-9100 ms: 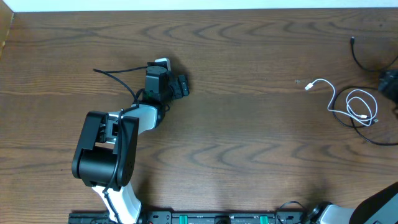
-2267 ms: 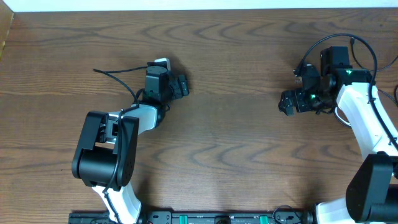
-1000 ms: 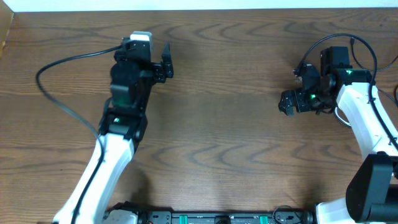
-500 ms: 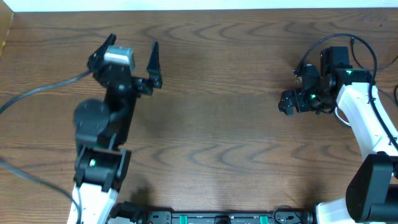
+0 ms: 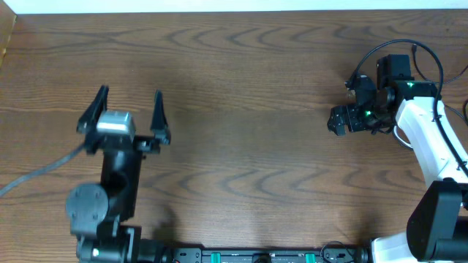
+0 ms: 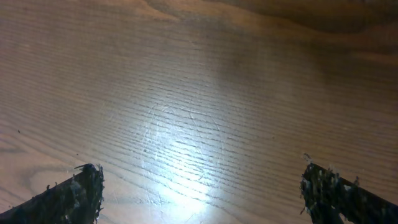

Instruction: Untangle cables

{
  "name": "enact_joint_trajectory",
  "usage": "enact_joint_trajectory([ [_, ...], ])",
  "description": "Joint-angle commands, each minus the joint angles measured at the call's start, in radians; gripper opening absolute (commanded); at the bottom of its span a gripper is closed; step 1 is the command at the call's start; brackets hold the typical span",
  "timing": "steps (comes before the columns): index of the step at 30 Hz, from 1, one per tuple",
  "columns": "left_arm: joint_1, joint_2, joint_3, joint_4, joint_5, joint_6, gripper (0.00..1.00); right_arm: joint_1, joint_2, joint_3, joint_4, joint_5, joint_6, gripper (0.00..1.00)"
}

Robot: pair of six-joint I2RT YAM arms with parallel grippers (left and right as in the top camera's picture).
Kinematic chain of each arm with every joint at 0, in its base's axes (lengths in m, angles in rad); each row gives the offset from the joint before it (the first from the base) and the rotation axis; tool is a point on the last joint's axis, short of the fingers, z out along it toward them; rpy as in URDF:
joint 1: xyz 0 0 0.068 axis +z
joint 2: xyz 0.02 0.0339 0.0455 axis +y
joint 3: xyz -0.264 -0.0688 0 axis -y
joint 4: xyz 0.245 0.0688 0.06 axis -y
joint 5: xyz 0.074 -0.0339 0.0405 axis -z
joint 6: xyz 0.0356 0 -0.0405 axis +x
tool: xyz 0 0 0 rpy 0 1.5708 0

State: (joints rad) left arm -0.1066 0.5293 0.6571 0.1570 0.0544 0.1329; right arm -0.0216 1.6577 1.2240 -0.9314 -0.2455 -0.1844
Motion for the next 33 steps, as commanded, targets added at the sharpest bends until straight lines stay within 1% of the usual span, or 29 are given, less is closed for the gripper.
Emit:
enact_joint_trajectory([
  [1,0.023,-0.092,-0.076,0.009,0.009,0.016,0.90,0.006,-0.019,0.010,-0.003,0.004,0.011,0.99],
  [12,0.074,-0.412,-0.372,0.036,0.005,0.016,0.90,0.006,-0.019,0.010,-0.003,0.004,0.011,0.99],
  [17,0.080,-0.529,-0.483,0.040,0.005,0.016,0.90,0.006,-0.019,0.010,-0.003,0.004,0.011,0.99],
  [19,0.080,-0.527,-0.518,0.064,0.006,0.016,0.90,0.005,-0.019,0.010,-0.003,0.004,0.011,0.99],
  [24,0.080,-0.528,-0.580,0.063,0.001,0.011,0.90,0.006,-0.019,0.010,-0.003,0.004,0.011,0.99],
  [27,0.080,-0.528,-0.600,0.042,-0.046,-0.026,0.90,0.006,-0.019,0.010,-0.003,0.004,0.011,0.99],
  [33,0.080,-0.528,-0.604,-0.126,-0.130,-0.040,0.90,0.006,-0.019,0.010,-0.003,0.004,0.011,0.99],
])
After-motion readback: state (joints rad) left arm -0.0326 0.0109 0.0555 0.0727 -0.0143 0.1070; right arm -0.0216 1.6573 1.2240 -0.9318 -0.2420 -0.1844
